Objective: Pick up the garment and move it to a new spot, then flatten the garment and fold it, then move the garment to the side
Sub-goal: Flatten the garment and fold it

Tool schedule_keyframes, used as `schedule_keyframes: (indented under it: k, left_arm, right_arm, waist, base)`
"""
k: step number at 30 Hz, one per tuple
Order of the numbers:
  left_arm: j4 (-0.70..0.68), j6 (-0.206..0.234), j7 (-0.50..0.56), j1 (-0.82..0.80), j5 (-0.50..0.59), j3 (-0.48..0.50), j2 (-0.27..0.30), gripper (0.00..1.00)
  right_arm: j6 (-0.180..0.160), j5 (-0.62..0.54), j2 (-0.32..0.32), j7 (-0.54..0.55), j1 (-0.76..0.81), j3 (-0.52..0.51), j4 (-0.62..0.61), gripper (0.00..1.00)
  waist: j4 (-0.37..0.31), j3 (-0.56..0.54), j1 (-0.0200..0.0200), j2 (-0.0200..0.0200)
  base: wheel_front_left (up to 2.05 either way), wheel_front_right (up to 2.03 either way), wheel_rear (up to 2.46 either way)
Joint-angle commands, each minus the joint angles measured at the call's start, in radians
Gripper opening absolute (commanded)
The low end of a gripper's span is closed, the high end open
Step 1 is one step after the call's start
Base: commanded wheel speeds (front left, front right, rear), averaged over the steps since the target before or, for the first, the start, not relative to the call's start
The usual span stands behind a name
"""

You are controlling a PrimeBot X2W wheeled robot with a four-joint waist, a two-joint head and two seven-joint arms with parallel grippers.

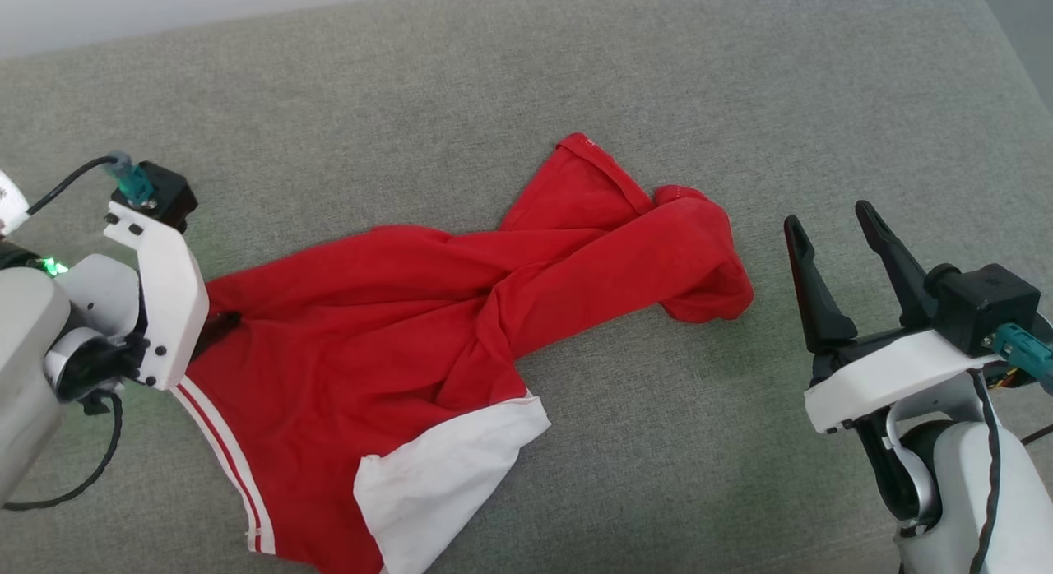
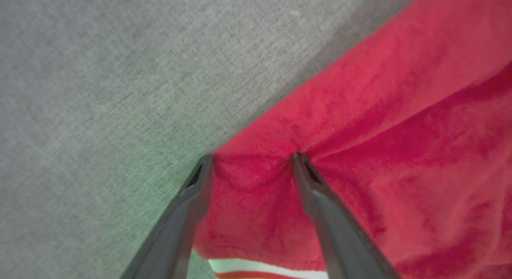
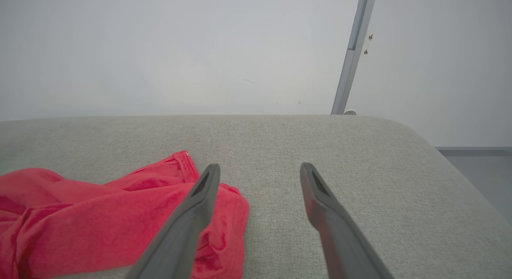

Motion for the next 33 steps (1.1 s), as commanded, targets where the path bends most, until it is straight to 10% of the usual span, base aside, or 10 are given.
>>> schedule_keyframes:
  k: [1,2,4,22,33]
  left_arm:
    - [0.025,0.005,0.020,0.035,-0.003,-0.041,-0.026,1.00]
    - [0.029,0.005,0.027,0.034,-0.004,-0.058,-0.030,1.00]
    - [0.045,0.005,0.037,0.038,-0.024,-0.076,-0.036,0.00]
    - [0.311,0.028,-0.192,-0.085,-0.081,0.044,-0.016,0.00]
    - [0.439,0.034,-0.096,0.061,-0.160,0.040,-0.046,0.00]
  right_arm:
    - [0.000,-0.007,0.004,-0.008,-0.005,-0.003,-0.002,1.00]
    - [0.000,-0.007,0.004,-0.010,-0.006,-0.004,-0.002,1.00]
    - [0.000,-0.009,0.006,-0.012,-0.007,-0.007,-0.002,1.00]
    - [0.000,-0.035,0.014,0.010,0.009,-0.065,0.001,1.00]
    - [0.000,-0.041,0.011,0.044,0.031,-0.065,-0.005,1.00]
  waist:
    - [-0.001,0.003,0.0000,-0.0001]
    - [0.000,0.005,0.0000,-0.0001]
    - [0.002,0.007,0.0000,-0.0001]
    - [0.072,-0.017,0.0000,-0.0001]
    - [0.097,-0.047,0.0000,-0.0001]
  base:
    - [0.00,0.00,0.00]
    - [0.00,0.00,0.00]
    - [0.00,0.00,0.00]
    - [0.00,0.00,0.00]
    - [0.00,0.00,0.00]
